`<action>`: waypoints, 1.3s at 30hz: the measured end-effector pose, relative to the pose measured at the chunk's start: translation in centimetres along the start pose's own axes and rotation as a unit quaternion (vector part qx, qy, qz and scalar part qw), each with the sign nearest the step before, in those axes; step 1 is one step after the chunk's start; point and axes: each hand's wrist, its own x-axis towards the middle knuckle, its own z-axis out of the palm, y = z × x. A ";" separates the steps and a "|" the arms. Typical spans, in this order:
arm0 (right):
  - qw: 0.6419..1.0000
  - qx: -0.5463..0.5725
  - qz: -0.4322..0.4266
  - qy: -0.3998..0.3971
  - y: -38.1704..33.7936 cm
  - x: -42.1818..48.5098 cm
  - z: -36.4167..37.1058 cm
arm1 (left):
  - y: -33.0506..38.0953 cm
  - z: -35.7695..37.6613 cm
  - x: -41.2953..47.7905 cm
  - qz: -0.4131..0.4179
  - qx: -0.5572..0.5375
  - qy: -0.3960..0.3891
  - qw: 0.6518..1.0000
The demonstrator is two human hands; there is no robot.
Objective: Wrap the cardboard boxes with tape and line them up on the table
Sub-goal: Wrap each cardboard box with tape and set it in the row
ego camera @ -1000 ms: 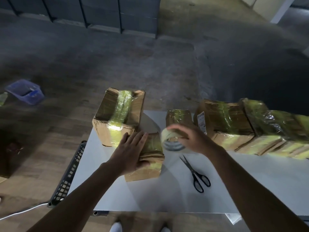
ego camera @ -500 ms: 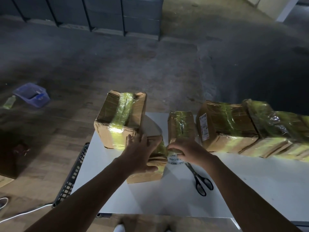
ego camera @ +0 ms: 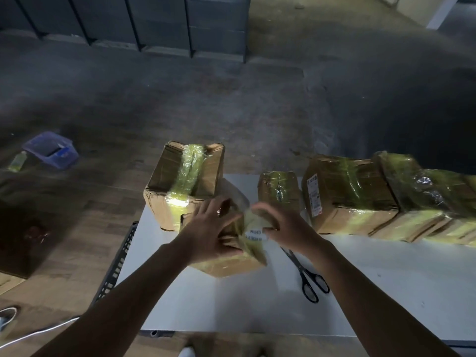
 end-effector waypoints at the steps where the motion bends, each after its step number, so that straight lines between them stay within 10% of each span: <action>1: 1.000 0.023 -0.010 0.014 -0.4 0.2 -0.3 | -0.3 0.1 -0.6 -0.015 -0.035 0.023 0.999; 16: 0.981 -0.157 -0.072 -0.089 -1.5 1.2 0.1 | -3.5 1.5 -6.2 -0.048 -0.151 0.054 0.986; 27: 0.981 -0.154 -0.094 -0.076 -1.5 1.4 1.6 | -3.9 0.1 -5.5 -0.001 -0.016 -0.026 1.000; 39: 0.970 -0.004 0.216 -0.114 2.4 -2.1 5.4 | -3.6 -1.2 1.5 -0.041 -0.042 -0.221 0.973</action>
